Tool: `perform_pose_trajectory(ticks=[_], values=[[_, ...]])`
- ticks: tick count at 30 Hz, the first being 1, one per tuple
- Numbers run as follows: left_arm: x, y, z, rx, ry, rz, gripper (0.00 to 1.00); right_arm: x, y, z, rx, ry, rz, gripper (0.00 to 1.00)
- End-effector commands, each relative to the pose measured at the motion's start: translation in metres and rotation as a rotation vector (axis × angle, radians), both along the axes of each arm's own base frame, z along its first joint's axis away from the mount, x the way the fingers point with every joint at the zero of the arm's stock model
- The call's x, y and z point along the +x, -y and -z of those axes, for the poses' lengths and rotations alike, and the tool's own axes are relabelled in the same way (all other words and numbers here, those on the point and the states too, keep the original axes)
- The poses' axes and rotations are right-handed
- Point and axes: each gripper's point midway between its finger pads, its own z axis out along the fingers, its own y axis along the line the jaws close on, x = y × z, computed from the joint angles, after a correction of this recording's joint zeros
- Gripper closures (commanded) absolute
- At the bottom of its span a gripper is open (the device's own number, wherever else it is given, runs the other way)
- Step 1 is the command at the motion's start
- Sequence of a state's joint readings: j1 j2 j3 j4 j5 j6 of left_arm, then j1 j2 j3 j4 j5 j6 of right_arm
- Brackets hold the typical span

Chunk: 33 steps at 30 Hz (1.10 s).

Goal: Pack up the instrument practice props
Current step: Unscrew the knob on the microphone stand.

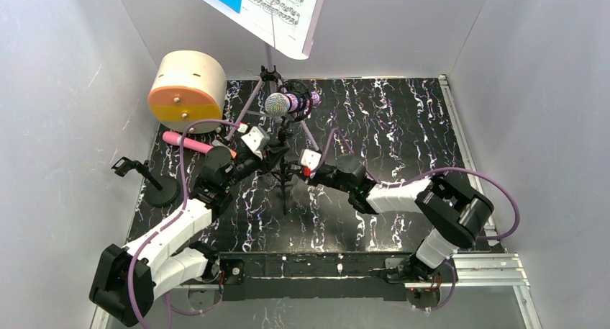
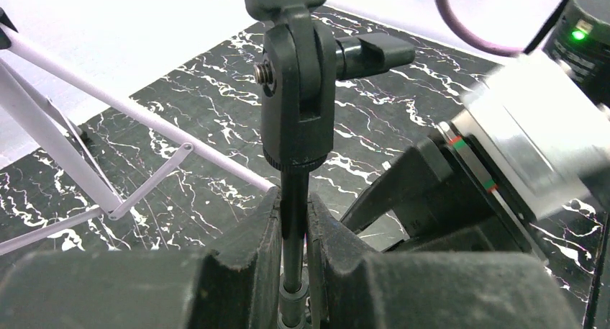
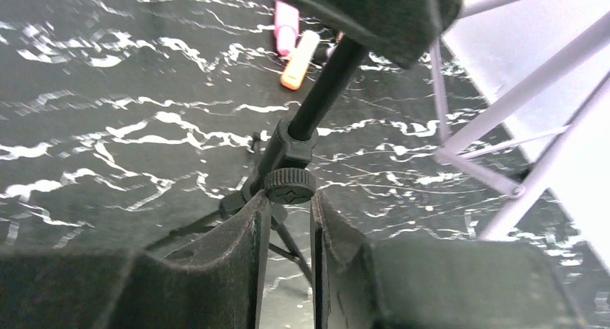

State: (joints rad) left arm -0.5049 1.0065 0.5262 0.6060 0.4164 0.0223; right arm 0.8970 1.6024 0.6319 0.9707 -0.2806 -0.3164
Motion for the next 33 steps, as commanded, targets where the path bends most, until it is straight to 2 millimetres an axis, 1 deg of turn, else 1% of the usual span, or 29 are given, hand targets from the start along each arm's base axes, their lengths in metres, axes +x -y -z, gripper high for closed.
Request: perform_pose_trajectory(ticks=[1, 3, 7, 8, 9, 10, 12, 14, 17, 20, 23, 25, 29, 33], values=[[-0.011, 0.000, 0.053, 0.089, -0.171, 0.019, 1.00, -0.024, -0.013, -0.005, -0.101, 0.256, -0.089, 0.99], [-0.012, -0.001, 0.052, 0.105, -0.155, 0.021, 1.00, -0.025, -0.011, -0.008, -0.111, 0.259, -0.093, 0.99], [-0.013, -0.003, 0.050, 0.110, -0.122, 0.025, 1.00, -0.028, -0.004, -0.014, -0.082, 0.159, -0.082, 0.98], [-0.013, -0.003, 0.050, 0.113, -0.117, 0.027, 1.00, -0.029, 0.000, -0.018, -0.060, 0.121, -0.081, 0.90], [-0.013, -0.003, 0.050, 0.115, -0.116, 0.027, 1.00, -0.030, 0.003, -0.022, -0.029, 0.069, -0.083, 0.76], [-0.013, -0.003, 0.051, 0.116, -0.115, 0.026, 1.00, -0.031, 0.007, -0.026, 0.006, 0.011, -0.093, 0.66], [-0.013, -0.003, 0.051, 0.115, -0.113, 0.025, 1.00, -0.031, 0.014, -0.034, 0.085, -0.126, -0.092, 0.57], [-0.013, -0.002, 0.050, 0.111, -0.114, 0.030, 1.00, -0.032, 0.017, -0.044, 0.162, -0.215, -0.073, 0.48], [-0.013, -0.001, 0.051, 0.110, -0.115, 0.033, 1.00, -0.033, 0.019, -0.056, 0.306, -0.399, -0.029, 0.41], [-0.012, -0.001, 0.051, 0.106, -0.117, 0.029, 1.00, -0.029, 0.017, -0.058, 0.421, -0.638, 0.028, 0.37], [-0.011, -0.001, 0.051, 0.107, -0.120, 0.026, 1.00, -0.021, 0.018, -0.056, 0.530, -0.815, 0.084, 0.36], [-0.011, -0.001, 0.051, 0.105, -0.122, 0.023, 1.00, -0.017, 0.020, -0.051, 0.593, -0.929, 0.122, 0.35], [-0.010, -0.002, 0.051, 0.106, -0.123, 0.018, 1.00, -0.009, 0.018, -0.043, 0.649, -1.070, 0.164, 0.36], [-0.009, -0.002, 0.051, 0.107, -0.124, 0.013, 1.00, -0.006, 0.015, -0.035, 0.676, -1.146, 0.187, 0.38]])
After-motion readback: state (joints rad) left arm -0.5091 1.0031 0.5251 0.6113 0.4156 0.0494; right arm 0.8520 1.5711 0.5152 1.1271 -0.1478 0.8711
